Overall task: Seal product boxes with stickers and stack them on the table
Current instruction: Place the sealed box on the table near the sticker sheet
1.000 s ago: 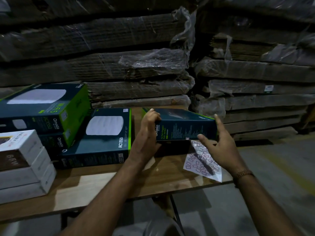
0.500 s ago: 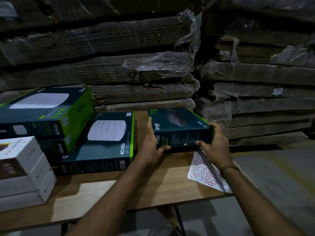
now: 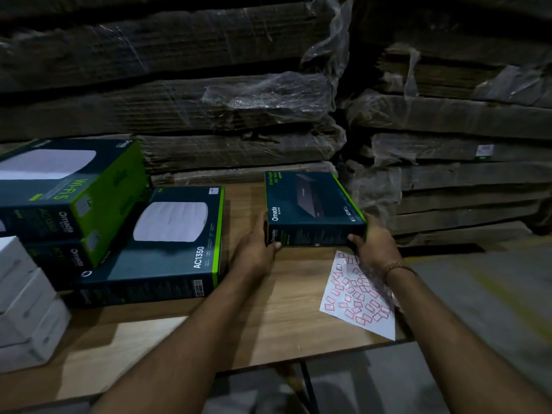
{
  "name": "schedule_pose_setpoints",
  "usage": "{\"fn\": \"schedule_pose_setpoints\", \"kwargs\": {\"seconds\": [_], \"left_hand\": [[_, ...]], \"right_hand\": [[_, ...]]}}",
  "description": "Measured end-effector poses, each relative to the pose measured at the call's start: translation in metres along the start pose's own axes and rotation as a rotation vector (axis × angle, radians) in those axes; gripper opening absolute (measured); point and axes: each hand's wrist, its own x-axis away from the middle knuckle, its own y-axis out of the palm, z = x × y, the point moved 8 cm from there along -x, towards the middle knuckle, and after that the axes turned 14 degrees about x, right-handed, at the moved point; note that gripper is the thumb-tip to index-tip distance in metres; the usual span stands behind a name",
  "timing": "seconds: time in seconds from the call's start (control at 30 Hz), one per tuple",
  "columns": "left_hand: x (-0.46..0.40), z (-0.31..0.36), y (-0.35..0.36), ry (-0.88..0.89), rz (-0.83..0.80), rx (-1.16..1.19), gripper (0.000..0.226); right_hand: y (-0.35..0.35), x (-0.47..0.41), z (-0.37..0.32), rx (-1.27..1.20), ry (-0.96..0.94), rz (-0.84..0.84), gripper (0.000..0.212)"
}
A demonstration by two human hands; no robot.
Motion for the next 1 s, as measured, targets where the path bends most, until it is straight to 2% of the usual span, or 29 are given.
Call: {"fn": "schedule_pose_setpoints", "kwargs": {"seconds": [0.1, 0.2, 0.5, 0.87, 1.0], "left_hand": [[-0.009, -0.004, 0.008, -0.017, 0.039, -0.130, 0.056], [-0.013, -0.008, 0.018, -0.017, 0.030, -0.255, 0.047], [-0.027, -0.015, 0.031, 0.008, -0.068, -0.453, 0.044], [-0.035, -0.030, 0.038, -0.011, -0.087, -0.493, 0.049], [-0.032, -0.027, 0.037, 0.001, -0.096, -0.486, 0.051]], "right_hand": [[0.001, -0.007, 0.006, 0.009, 0.001, -0.003, 0.047], [0.003, -0.012, 0.018, -0.020, 0.033, -0.011, 0.051], [0.002, -0.022, 0.037, -0.012, 0.094, -0.003, 0.067], [0.015, -0.015, 0.054, -0.170, 0.209, 0.096, 0.046], [0.017, -0.013, 0.058, -0.262, 0.249, 0.086, 0.042]]}}
